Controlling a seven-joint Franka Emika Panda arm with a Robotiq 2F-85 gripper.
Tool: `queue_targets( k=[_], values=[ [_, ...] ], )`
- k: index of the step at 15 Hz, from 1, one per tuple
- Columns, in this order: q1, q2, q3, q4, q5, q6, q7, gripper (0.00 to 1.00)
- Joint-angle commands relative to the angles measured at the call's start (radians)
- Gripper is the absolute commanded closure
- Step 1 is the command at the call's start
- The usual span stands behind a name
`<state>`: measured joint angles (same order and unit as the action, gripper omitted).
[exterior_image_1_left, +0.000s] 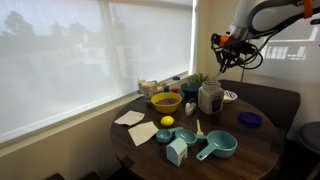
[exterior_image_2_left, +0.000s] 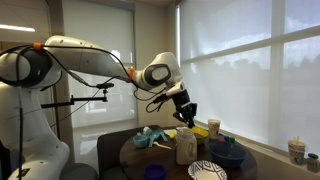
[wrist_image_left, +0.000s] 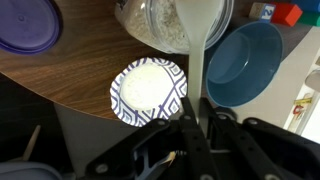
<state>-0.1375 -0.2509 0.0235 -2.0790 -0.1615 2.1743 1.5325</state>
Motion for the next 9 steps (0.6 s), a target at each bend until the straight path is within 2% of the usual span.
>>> queue_targets(
  k=[1,9],
  values=[
    [0.028,-0.063,-0.027,-0.024,0.111,-0.057,-0.095,0.97],
    [0.026,-0.233,-0.043,-0.150,0.183,-0.180,-0.343,0.97]
  ],
)
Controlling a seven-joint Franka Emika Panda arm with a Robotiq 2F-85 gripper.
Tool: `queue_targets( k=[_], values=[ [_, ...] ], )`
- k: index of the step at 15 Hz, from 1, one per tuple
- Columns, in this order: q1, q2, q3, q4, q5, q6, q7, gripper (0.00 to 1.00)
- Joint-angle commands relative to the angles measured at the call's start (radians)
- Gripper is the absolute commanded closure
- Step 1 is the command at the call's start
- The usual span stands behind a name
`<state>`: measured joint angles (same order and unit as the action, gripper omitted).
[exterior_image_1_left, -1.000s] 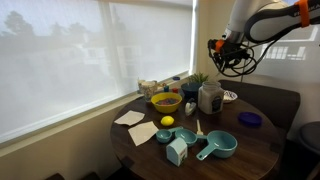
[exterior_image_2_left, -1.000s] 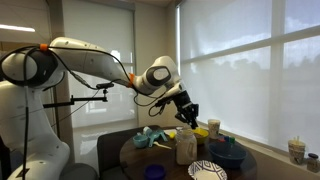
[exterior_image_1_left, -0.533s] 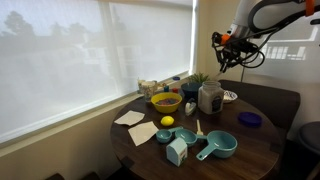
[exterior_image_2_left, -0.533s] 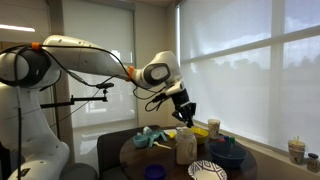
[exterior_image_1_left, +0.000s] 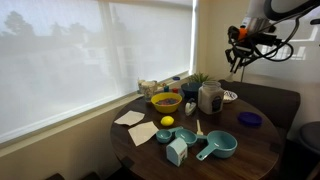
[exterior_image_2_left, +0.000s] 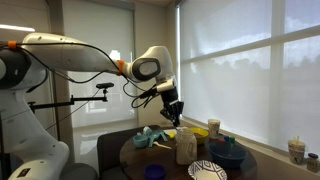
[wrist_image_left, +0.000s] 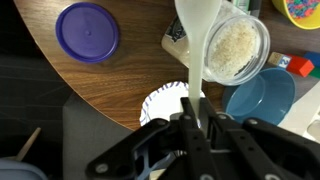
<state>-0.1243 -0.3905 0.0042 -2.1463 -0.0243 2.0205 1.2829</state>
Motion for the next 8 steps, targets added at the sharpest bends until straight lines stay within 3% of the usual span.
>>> queue_targets(
  k=[1,8],
  values=[
    [0.010,-0.117,-0.029,-0.107,0.051,-0.039,-0.125,0.97],
    [-0.047,-0.236,-0.065,-0.269,0.012,-0.137,-0.341,0.97]
  ],
)
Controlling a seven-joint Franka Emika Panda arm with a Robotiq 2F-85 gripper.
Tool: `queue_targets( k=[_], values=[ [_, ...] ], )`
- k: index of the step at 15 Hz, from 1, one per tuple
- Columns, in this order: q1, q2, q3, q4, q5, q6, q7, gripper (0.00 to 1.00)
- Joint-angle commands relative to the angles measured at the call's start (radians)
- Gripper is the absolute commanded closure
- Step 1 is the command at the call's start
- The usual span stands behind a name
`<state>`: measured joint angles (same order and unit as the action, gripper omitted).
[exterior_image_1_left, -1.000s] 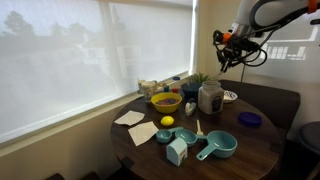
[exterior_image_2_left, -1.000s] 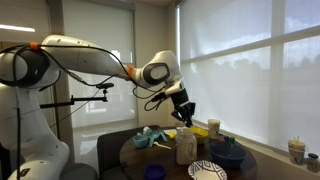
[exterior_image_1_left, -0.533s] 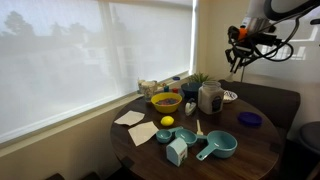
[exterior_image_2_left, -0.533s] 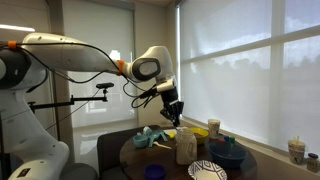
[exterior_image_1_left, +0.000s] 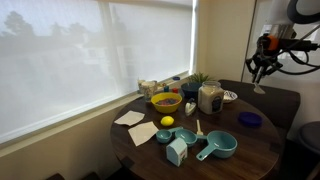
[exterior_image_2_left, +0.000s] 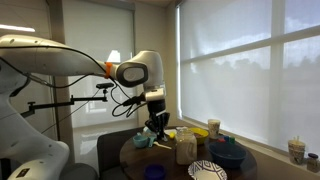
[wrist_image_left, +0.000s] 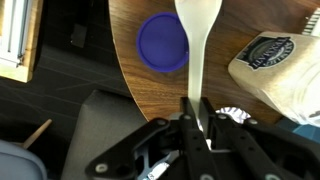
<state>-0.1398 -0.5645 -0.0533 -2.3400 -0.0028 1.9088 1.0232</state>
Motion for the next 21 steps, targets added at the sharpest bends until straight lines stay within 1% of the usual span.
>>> queue_targets(
  k=[1,2,3,5,8,9,10,11,13,17,21],
  values=[
    [-0.046,-0.068,-0.008,-0.092,-0.018,-0.024,-0.098,0.97],
    [-0.068,-0.072,0.001,-0.113,-0.036,0.001,-0.093,0.97],
    [-0.062,-0.033,0.011,-0.062,0.000,-0.018,-0.079,0.88],
    [-0.080,-0.043,0.009,-0.087,-0.011,-0.016,-0.093,0.88],
    [-0.081,-0.044,0.010,-0.092,-0.014,-0.016,-0.094,0.88],
    [-0.081,-0.044,0.010,-0.092,-0.014,-0.016,-0.094,0.97],
    [-0.087,-0.034,0.011,-0.092,-0.027,-0.012,-0.093,0.97],
    [-0.110,-0.022,0.021,-0.103,-0.066,0.018,-0.071,0.97],
    [-0.129,-0.007,0.015,-0.109,-0.086,0.035,-0.066,0.97],
    [-0.146,0.020,0.006,-0.141,-0.105,0.138,-0.081,0.97],
    [-0.136,0.038,-0.001,-0.213,-0.088,0.292,-0.104,0.97]
  ],
)
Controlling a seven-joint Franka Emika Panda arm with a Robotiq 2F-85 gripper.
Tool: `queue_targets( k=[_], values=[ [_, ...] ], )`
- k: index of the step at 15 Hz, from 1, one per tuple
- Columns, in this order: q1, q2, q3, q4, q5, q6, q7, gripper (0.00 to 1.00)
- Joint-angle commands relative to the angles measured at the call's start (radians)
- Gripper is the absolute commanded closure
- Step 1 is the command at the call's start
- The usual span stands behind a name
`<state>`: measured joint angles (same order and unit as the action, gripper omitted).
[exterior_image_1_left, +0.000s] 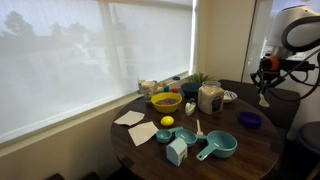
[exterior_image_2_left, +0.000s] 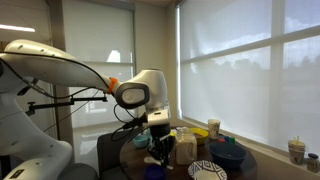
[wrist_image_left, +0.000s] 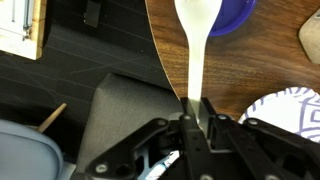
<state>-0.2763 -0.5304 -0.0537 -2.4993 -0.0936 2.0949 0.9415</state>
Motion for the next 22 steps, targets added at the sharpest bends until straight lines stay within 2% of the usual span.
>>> queue_targets(
  k=[1,5,9,11,12,16,17,22],
  values=[
    [0.002,0.007,-0.003,-0.071,0.007,0.145,-0.036,0.97],
    [0.019,0.010,-0.021,-0.137,0.045,0.304,-0.123,0.97],
    [0.055,0.000,-0.047,-0.188,0.140,0.424,-0.247,0.97],
    [0.077,0.004,-0.067,-0.188,0.227,0.426,-0.299,0.97],
    [0.027,0.020,-0.017,-0.170,0.172,0.400,-0.257,0.88],
    [0.037,0.019,-0.031,-0.171,0.214,0.402,-0.289,0.88],
    [0.037,0.019,-0.032,-0.171,0.215,0.402,-0.290,0.97],
    [0.100,0.009,-0.125,-0.186,0.370,0.423,-0.487,0.97]
  ],
)
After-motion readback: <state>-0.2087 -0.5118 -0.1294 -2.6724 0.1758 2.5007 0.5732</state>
